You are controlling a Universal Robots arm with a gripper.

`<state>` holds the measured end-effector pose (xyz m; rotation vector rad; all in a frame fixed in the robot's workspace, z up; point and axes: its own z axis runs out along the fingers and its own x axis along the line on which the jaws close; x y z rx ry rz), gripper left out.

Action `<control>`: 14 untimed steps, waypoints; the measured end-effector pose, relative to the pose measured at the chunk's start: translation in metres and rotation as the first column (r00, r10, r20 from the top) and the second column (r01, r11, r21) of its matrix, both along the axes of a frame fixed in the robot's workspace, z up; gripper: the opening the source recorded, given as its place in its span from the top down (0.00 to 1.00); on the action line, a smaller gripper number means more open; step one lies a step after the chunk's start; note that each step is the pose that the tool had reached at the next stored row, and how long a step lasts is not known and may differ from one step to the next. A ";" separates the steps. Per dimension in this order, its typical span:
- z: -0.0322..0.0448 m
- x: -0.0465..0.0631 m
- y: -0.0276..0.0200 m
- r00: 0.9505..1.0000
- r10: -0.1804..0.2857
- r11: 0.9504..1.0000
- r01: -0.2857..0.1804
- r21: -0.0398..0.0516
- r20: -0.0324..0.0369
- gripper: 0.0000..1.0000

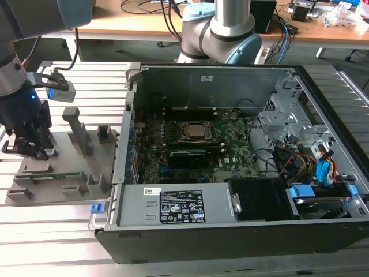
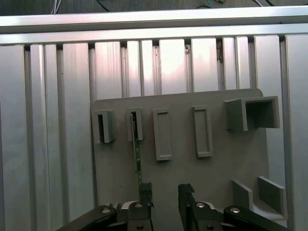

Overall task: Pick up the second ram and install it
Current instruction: 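Pick up the second ram and move it above second insertion slot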

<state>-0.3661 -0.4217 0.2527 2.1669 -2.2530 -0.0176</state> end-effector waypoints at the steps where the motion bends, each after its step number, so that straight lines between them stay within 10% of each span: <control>1: -0.0009 0.000 0.0000 1.000 0.000 1.000 0.000 0.000 0.000 0.64; 7: -0.0090 0.000 -0.0005 1.000 0.000 1.000 0.000 -0.002 0.000 0.64; 14: -0.0304 -0.001 -0.0252 1.000 0.002 1.000 -0.002 -0.006 0.000 0.64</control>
